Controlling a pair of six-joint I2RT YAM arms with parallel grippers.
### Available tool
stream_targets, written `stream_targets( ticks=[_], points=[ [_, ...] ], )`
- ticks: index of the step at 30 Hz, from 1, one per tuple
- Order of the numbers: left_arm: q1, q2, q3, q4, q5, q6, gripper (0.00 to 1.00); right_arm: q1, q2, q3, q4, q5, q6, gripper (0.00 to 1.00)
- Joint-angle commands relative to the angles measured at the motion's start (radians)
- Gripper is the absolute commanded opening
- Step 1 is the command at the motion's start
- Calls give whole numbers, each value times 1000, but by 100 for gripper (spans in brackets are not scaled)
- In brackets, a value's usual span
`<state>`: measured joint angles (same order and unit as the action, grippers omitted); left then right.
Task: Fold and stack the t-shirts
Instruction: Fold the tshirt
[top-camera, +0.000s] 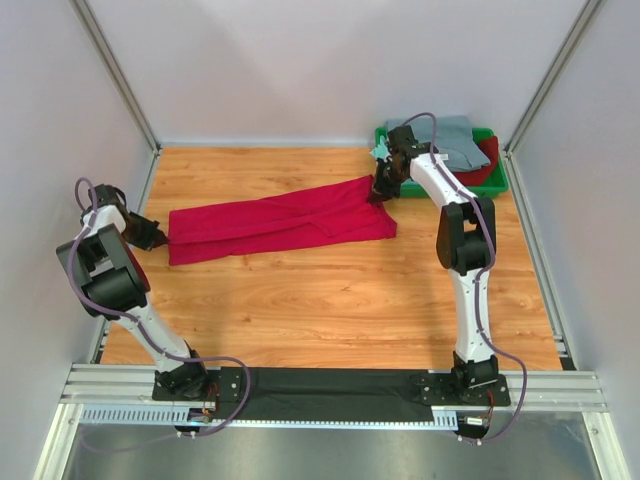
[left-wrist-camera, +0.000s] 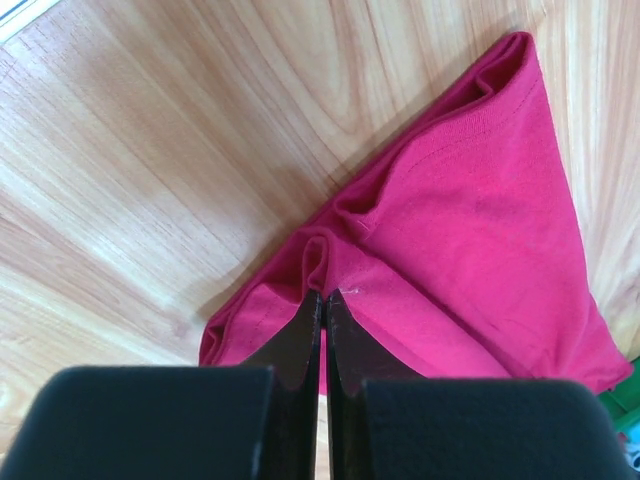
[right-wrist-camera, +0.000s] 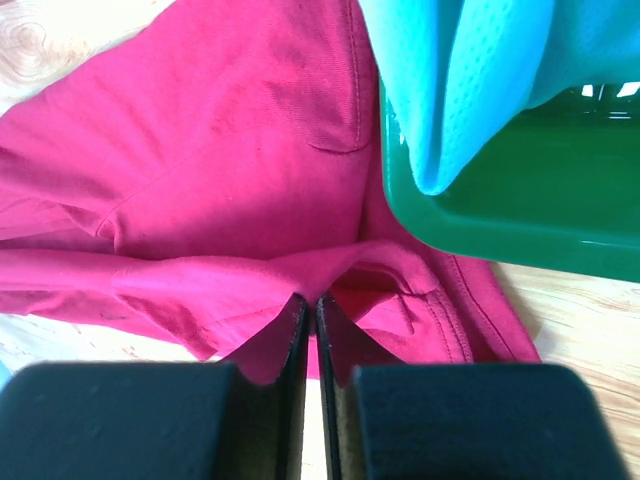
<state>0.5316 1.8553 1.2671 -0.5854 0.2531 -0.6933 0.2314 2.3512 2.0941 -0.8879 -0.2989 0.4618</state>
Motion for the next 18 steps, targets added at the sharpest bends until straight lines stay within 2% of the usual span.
stream_targets(
  ticks=[1,3,4,5,7,8,10,11,14,18],
  points=[
    [1,-1,40,7,-5,-8,0,-10,6,46,-5,-11,-18,8],
    [-1,21,52,2,9,-12,4,-10,10,47,12,-13,-18,11],
    [-1,22,55,7,12,-14,9,-12,17,52,18,-11,-17,18],
    [-1,21,55,13,18,-14,18,-14,20,56,27,-11,-14,22],
    [-2,-4,51,15,12,6,25,-15,40,96,29,-5,-12,30],
    [-5,-39,46,12,-14,15,33,-15,45,119,18,1,-12,32],
    [-8,-85,28,4,-37,50,39,-11,42,175,-26,26,-17,37],
    [-8,-128,23,-19,-64,63,47,-7,31,182,-40,38,-31,38],
    [-7,-210,-32,-28,-49,87,48,38,-50,118,-48,67,-46,40],
    [-19,-324,-216,44,37,45,44,178,-183,-90,116,69,23,41]
  ],
)
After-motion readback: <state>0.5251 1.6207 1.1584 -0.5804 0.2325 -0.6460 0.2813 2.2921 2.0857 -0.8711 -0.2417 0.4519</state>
